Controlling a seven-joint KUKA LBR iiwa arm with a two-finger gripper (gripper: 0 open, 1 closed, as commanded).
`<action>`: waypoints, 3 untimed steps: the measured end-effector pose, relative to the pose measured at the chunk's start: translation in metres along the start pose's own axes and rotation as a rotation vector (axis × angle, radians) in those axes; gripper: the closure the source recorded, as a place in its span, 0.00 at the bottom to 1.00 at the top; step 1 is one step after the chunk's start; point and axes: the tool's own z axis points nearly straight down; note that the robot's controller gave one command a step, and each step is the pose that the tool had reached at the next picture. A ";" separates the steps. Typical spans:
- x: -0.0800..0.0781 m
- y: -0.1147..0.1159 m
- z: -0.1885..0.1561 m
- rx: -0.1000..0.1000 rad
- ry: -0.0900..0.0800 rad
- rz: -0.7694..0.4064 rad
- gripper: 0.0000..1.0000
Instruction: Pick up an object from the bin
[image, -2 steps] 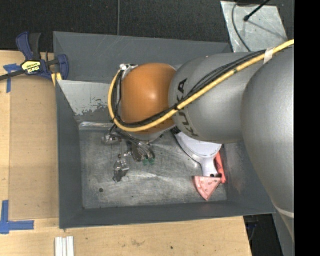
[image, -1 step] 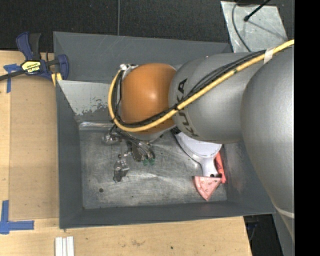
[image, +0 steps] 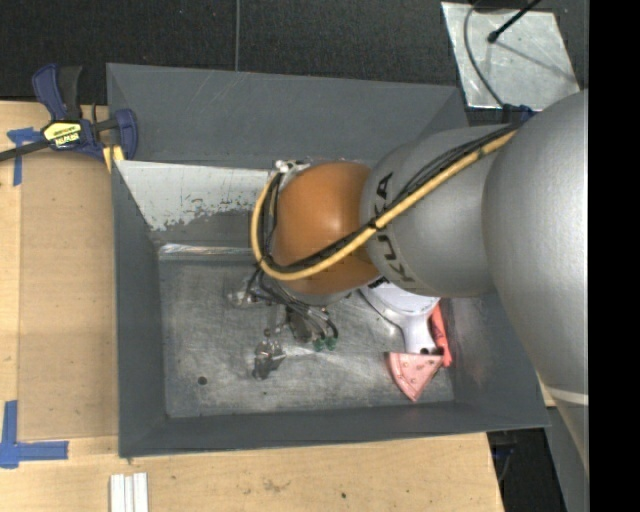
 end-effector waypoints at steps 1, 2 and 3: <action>-0.008 -0.039 0.025 0.002 0.016 -0.107 0.00; -0.008 -0.059 -0.015 0.001 0.012 -0.163 0.00; 0.005 -0.107 -0.002 0.004 -0.005 -0.279 0.00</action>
Offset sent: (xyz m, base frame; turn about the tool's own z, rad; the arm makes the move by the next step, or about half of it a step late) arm 0.0204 -0.0667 0.0384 -0.1841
